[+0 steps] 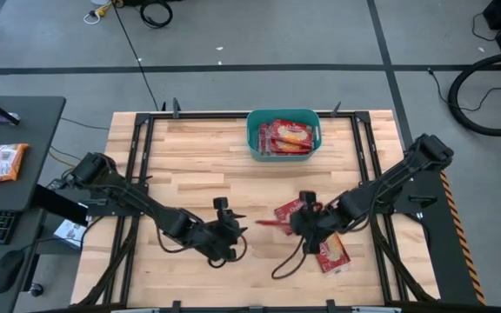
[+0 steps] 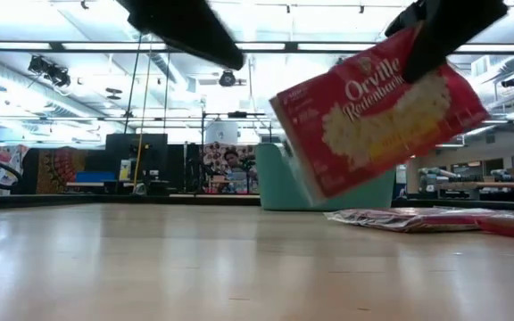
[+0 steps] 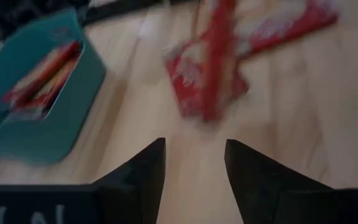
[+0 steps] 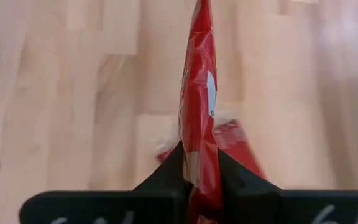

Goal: Sort popcorn bags into baskets
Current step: Put the red popcorn bag into the blue bin

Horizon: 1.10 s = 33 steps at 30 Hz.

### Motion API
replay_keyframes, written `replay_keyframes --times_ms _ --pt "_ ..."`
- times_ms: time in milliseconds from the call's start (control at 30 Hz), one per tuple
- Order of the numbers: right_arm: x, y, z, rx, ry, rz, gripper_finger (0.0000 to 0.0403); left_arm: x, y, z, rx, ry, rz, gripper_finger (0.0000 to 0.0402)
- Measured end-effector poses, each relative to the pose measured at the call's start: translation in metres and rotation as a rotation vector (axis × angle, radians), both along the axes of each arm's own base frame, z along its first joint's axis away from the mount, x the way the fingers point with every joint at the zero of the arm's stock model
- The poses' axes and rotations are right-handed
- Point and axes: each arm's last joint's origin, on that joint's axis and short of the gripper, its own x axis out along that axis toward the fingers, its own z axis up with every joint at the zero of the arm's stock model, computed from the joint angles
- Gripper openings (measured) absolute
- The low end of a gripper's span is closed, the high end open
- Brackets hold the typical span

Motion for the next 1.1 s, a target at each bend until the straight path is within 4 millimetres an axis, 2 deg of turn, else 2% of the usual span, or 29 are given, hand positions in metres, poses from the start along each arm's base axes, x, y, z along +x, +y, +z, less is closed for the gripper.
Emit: replay_keyframes --times_ms 233,433,633,833,1100 --pt "-0.011 -0.041 0.032 0.020 -0.065 -0.104 0.0036 -0.010 0.018 -0.012 -0.030 -0.151 -0.112 0.0172" --pt "-0.014 -0.089 0.056 0.050 -0.151 -0.222 0.0035 -0.014 0.038 -0.017 -0.075 -0.290 -0.239 0.0172" --pt "-0.013 -0.139 0.073 0.195 -0.249 -0.238 0.0035 -0.023 0.052 -0.032 -0.144 -0.359 -0.314 0.0172" --pt "-0.022 -0.198 0.077 0.300 -0.293 -0.320 0.0035 -0.032 0.053 -0.046 -0.200 -0.326 -0.298 0.0172" --pt "-0.044 -0.268 0.072 0.458 -0.353 -0.393 0.0035 -0.034 0.050 -0.047 -0.201 -0.321 -0.311 0.0172"
